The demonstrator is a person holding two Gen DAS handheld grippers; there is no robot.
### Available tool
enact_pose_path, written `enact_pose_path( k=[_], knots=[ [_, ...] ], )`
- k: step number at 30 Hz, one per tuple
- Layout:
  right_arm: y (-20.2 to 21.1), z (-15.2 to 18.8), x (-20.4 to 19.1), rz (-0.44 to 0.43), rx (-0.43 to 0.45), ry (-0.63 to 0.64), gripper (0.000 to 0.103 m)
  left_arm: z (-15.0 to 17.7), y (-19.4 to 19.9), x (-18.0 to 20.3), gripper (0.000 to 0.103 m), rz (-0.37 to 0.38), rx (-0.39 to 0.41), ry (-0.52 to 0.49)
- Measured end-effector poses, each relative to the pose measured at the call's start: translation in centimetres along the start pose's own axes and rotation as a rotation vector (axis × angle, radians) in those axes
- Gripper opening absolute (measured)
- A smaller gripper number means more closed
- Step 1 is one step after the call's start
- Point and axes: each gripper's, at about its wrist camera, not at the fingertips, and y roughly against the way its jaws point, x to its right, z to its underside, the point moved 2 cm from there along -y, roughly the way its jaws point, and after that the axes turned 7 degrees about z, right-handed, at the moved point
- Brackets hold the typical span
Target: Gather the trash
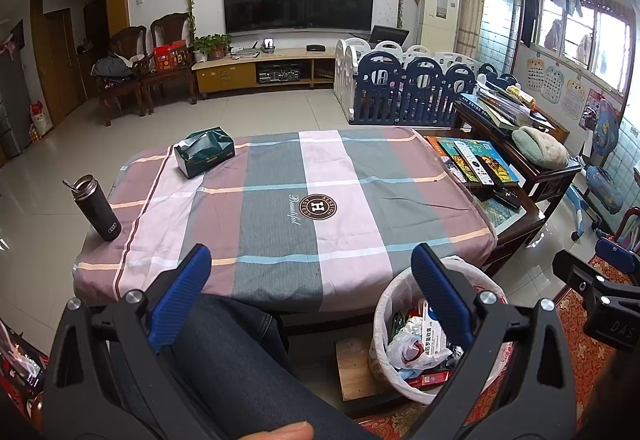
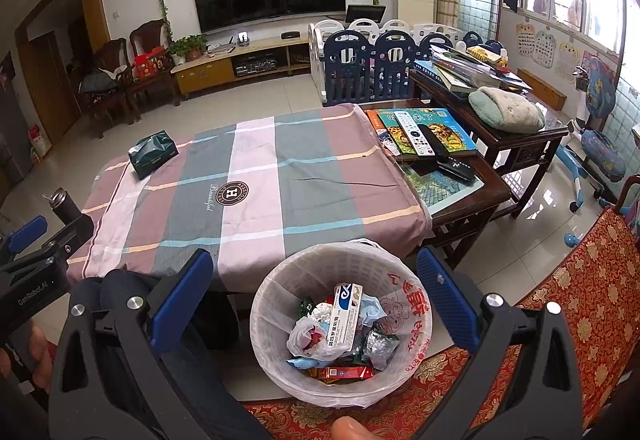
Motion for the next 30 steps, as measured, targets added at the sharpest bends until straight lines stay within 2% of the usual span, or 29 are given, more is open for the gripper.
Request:
enact_pose_path(
  k=[30],
  knots=[
    [-0.9, 1.4, -0.1, -0.009, -0.03, -0.006, 0.1, 0.7, -0.9, 0.2, 0.1, 0.013, -0.032, 0.004]
  ],
)
